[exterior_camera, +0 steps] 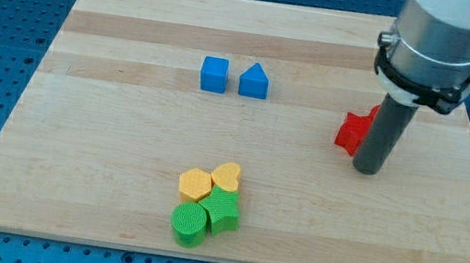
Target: Move blue triangle to the red circle
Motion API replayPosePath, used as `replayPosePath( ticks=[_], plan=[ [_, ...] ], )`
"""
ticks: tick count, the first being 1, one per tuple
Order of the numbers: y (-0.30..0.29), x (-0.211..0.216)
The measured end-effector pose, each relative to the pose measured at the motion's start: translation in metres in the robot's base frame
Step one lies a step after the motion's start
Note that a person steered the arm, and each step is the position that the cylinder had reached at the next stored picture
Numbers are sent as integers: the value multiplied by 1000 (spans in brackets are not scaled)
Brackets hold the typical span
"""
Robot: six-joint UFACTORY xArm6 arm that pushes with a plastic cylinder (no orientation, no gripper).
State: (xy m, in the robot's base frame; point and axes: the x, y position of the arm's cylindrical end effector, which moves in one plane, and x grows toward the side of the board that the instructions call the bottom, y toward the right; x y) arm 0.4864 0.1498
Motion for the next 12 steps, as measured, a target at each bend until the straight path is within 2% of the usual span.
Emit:
replayPosePath(
  ticks=[1,3,4,5,7,8,9,10,11,12],
  plan=[
    [-6,-18],
    [-7,-22],
    [-54,-2],
    [-148,-11],
    [-308,-68],
    [-324,-98],
    [-268,-103],
    [-177,-103],
    [-121,-104],
    [-147,-104]
  ],
)
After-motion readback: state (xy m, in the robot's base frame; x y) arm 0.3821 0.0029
